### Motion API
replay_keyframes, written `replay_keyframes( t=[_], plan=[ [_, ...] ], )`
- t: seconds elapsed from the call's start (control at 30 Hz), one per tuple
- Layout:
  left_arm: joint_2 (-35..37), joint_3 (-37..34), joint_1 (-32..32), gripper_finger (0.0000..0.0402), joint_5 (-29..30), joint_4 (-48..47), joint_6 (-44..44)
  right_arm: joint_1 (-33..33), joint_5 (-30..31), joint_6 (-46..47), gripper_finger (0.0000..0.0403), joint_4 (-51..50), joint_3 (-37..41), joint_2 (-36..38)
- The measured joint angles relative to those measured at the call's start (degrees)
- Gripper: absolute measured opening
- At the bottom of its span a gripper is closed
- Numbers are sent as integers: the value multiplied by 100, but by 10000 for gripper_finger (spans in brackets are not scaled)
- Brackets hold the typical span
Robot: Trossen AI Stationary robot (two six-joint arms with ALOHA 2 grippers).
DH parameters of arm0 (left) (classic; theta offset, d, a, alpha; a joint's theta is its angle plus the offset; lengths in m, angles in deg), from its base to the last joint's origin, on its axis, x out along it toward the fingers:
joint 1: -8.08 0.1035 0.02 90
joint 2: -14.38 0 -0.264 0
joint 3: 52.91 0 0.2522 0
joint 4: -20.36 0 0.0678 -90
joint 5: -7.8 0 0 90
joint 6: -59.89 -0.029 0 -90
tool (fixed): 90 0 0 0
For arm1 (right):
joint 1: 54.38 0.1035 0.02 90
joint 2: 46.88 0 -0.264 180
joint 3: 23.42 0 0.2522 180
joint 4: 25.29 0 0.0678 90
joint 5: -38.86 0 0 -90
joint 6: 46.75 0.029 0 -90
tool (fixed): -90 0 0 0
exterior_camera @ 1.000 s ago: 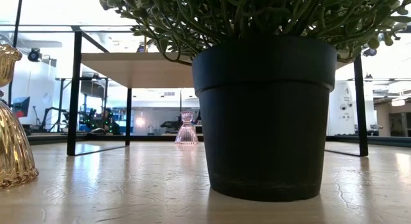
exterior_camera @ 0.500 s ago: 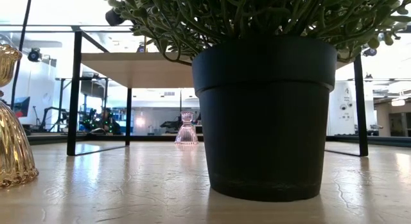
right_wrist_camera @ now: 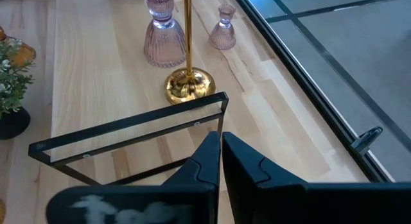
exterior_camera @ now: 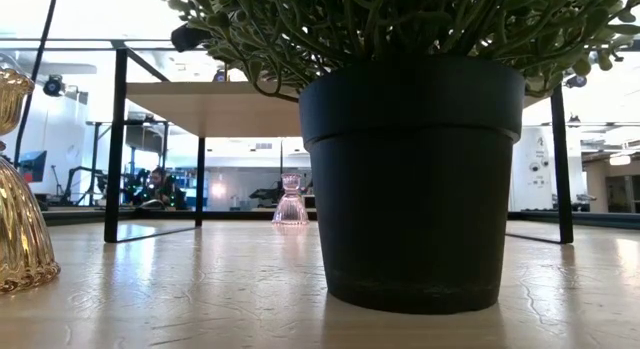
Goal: Pick & Place candle stick holders
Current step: Put the bottom pink vase on the shelf
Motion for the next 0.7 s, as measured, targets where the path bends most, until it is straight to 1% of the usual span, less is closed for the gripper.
replay_keyframes(
  t=[0.4, 0.7],
  plan=[
    [-83, -11, 118, 133, -188, 272, -116, 1, 2, 0, 13, 0, 0, -2],
    [-85, -134, 150, 133, -149, 475, -137, 1, 2, 0, 13, 0, 0, -1]
  ],
)
